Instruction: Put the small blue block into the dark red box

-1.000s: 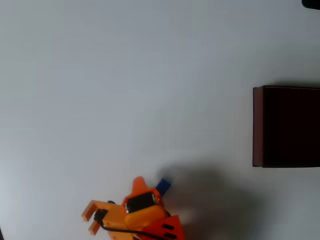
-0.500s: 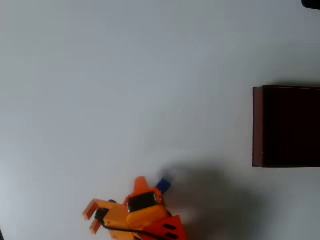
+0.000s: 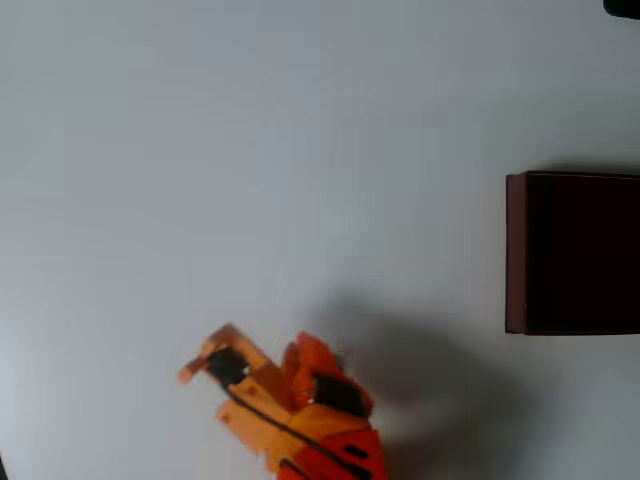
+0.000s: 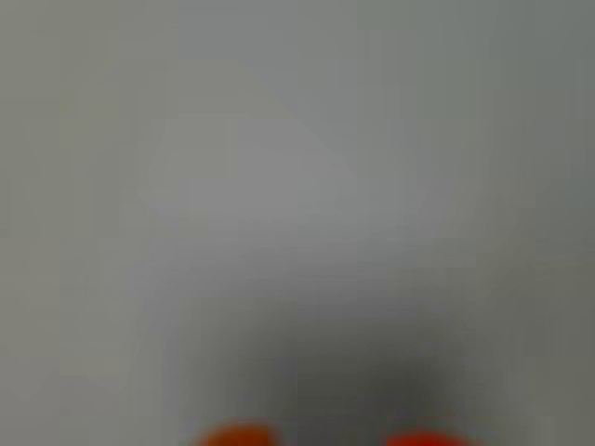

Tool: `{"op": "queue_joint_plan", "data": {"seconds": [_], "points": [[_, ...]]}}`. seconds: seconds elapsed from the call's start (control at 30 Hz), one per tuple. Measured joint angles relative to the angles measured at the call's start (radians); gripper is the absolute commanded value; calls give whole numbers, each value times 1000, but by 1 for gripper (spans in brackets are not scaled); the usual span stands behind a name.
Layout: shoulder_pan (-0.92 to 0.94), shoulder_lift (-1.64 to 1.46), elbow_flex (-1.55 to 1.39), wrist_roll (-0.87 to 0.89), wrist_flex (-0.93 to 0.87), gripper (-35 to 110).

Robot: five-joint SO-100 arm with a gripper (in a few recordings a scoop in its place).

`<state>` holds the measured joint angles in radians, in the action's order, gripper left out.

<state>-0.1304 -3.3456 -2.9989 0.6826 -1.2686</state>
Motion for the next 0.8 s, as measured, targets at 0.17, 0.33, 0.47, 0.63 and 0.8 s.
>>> {"op": "queue_joint_plan", "data": {"seconds": [0.17,0.33,0.47,0.63,0.8], "points": [[143,-6,78,371,-158,15],[227,3,100,698,-287,20],[227,110,107,914,-307,20],[204,278,166,1114,-287,21],[155,281,175,1287,-278,22]]}}
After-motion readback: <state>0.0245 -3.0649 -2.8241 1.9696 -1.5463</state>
